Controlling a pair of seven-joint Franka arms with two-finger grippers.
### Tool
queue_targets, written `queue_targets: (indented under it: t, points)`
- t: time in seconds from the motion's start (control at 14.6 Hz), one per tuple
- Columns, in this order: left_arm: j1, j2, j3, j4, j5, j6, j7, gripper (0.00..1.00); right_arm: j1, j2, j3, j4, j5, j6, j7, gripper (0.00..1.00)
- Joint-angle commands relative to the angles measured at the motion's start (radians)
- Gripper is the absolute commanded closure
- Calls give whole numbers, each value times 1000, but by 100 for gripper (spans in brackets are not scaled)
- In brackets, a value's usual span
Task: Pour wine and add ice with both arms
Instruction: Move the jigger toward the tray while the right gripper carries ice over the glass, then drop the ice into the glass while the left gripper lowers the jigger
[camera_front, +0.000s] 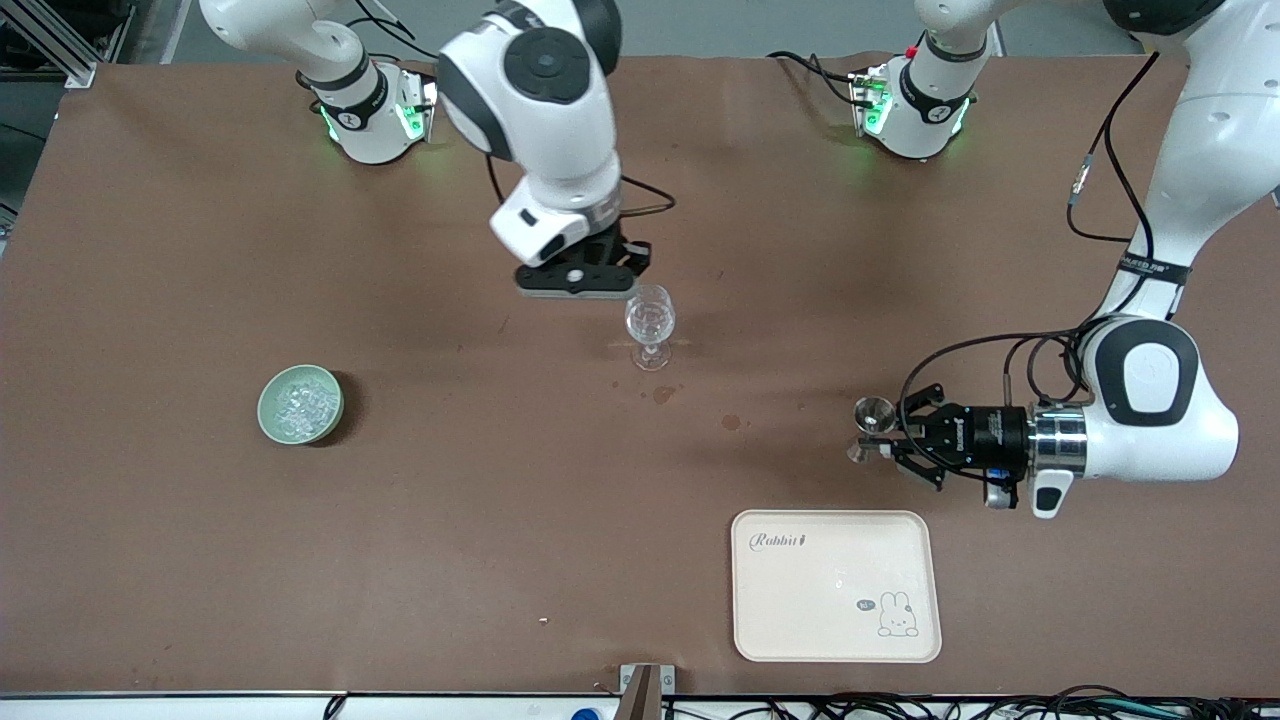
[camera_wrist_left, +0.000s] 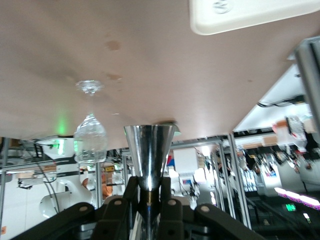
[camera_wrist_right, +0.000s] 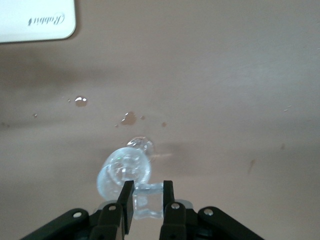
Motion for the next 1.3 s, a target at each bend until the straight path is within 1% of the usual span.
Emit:
queue_targets:
  t: [0.0, 0.07, 0.21, 0.27, 0.34, 0.41, 0.48, 0.55, 0.62, 0.75, 0.96, 1.09, 1.23]
  points:
    - [-3, 121, 21, 118, -75, -16, 111, 100, 47, 57, -12, 46, 6, 23, 55, 97]
    - [-3, 155, 50, 145, -118, -15, 150, 100, 61, 69, -12, 46, 6, 34, 61, 97]
    - [-15, 169, 92, 158, -199, -9, 161, 100, 70, 81, -12, 46, 6, 36, 58, 97]
    - [-16, 170, 104, 158, -228, 28, 156, 99, 70, 83, -12, 44, 6, 36, 49, 97]
    - [-16, 179, 110, 156, -241, 60, 150, 99, 70, 88, -12, 43, 3, 36, 46, 97]
    - [-12, 208, 110, 159, -255, 72, 155, 99, 70, 95, -12, 43, -2, 36, 45, 97]
    - [-7, 240, 110, 173, -288, 73, 158, 99, 70, 104, -13, 43, -5, 37, 45, 97]
    - [-12, 247, 113, 179, -317, 74, 159, 99, 69, 114, -14, 43, -3, 51, 42, 97]
    - [-18, 247, 127, 179, -322, 80, 162, 99, 67, 117, -14, 41, -2, 83, 28, 96]
    - [-16, 255, 139, 182, -339, 152, 171, 99, 69, 126, -14, 36, -3, 102, 14, 96]
    - [-20, 273, 139, 187, -354, 172, 178, 99, 67, 140, -14, 35, -5, 109, 5, 95]
    - [-23, 291, 141, 187, -373, 174, 182, 99, 61, 140, -14, 23, -5, 109, -43, 93]
    - [-26, 322, 141, 189, -374, 174, 193, 99, 60, 140, -15, 17, -5, 109, -60, 92]
